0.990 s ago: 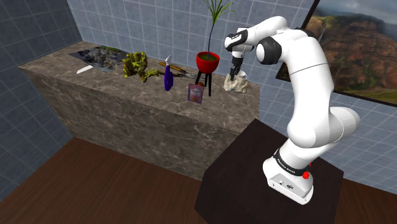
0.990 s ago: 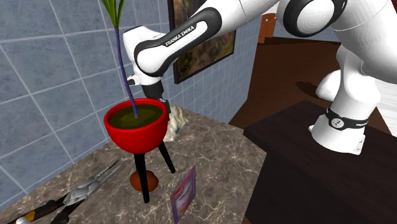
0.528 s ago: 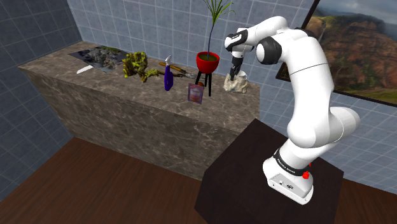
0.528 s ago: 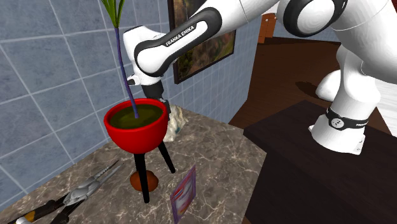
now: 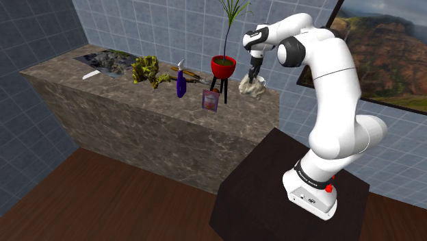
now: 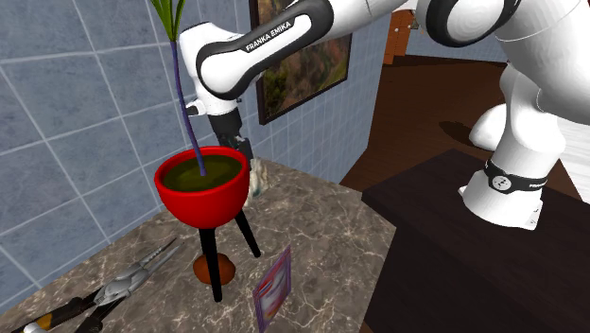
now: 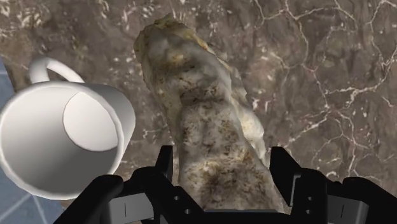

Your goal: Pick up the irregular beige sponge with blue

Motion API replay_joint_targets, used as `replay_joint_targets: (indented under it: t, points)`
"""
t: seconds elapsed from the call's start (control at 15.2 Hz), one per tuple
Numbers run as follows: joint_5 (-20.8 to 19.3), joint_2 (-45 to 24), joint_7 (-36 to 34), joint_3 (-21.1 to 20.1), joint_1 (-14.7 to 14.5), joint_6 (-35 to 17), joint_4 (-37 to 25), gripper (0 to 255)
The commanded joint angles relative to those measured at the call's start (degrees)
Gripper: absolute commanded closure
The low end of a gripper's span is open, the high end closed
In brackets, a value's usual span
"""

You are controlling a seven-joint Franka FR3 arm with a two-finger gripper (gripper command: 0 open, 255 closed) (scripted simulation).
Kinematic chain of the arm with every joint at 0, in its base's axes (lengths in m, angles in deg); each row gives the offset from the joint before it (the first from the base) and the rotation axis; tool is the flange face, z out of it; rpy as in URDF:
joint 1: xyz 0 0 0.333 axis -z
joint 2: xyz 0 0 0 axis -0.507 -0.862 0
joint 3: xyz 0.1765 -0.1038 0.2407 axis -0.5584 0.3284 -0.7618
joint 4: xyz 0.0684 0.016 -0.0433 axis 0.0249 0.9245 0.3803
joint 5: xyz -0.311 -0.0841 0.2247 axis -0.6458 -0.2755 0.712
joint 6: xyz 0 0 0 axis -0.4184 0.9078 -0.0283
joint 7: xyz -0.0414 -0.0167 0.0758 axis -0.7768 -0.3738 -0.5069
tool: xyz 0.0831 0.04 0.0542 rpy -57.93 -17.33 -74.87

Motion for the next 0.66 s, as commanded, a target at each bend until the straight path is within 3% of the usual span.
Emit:
replay_joint_targets:
  t: [0.0,0.59]
  points:
    - [-0.18,0.71,-0.11,0.14,-0.03,1.17,-0.56,255]
    - [-0.75,2.99,-0.40,0.56,-0.08,5.09,-2.27,255]
